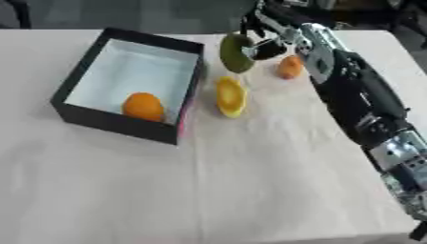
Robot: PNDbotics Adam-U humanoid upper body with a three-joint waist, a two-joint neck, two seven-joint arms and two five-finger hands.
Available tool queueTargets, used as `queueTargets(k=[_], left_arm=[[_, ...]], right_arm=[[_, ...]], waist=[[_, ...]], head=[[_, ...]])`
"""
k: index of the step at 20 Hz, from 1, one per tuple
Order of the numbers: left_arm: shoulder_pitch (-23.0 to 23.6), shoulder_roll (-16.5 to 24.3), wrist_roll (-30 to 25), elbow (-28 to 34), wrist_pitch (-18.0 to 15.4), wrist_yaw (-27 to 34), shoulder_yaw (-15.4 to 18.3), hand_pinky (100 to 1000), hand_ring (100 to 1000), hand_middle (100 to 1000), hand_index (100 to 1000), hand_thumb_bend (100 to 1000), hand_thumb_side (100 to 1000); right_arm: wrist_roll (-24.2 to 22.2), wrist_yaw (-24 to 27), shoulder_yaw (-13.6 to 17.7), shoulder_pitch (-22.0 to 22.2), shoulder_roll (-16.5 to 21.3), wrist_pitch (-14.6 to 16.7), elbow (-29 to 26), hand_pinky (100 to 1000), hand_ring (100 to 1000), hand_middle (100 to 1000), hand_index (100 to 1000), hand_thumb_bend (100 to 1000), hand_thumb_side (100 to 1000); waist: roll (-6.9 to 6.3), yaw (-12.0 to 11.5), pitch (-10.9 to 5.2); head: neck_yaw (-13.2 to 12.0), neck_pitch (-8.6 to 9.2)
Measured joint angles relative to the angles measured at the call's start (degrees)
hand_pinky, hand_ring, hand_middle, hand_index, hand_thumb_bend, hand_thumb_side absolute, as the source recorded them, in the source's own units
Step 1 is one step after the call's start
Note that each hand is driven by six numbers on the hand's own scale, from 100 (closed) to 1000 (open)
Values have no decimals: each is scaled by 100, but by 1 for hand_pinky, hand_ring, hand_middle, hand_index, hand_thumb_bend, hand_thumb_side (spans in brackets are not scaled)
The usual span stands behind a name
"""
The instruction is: Pick up objects on the table and place them in the box.
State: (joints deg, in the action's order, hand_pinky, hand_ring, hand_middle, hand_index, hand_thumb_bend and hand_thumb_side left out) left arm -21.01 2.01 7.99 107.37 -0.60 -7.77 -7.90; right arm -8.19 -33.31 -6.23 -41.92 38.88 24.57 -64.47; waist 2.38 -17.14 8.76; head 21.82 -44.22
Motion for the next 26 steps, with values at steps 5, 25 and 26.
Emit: queueTargets(k=[5, 25, 26], left_arm=[[-3, -11, -41, 1, -29, 45, -33, 441, 610, 525, 629, 100, 827], [-20, -51, -38, 40, -47, 75, -27, 441, 611, 525, 630, 100, 837], [-17, -49, -31, 39, -42, 74, -25, 441, 611, 525, 630, 100, 831]], right_arm=[[-249, 471, -407, -455, -523, 135, -216, 732, 740, 192, 332, 100, 236], [-1601, 889, -643, -290, -884, 264, -554, 837, 907, 810, 900, 100, 696], [-1654, 940, -638, -215, -788, 295, -666, 840, 909, 810, 904, 100, 677]], waist=[[-9, -129, 0], [-16, 19, 0], [-16, 48, 0]], head=[[167, 0], [185, 0], [161, 0]])
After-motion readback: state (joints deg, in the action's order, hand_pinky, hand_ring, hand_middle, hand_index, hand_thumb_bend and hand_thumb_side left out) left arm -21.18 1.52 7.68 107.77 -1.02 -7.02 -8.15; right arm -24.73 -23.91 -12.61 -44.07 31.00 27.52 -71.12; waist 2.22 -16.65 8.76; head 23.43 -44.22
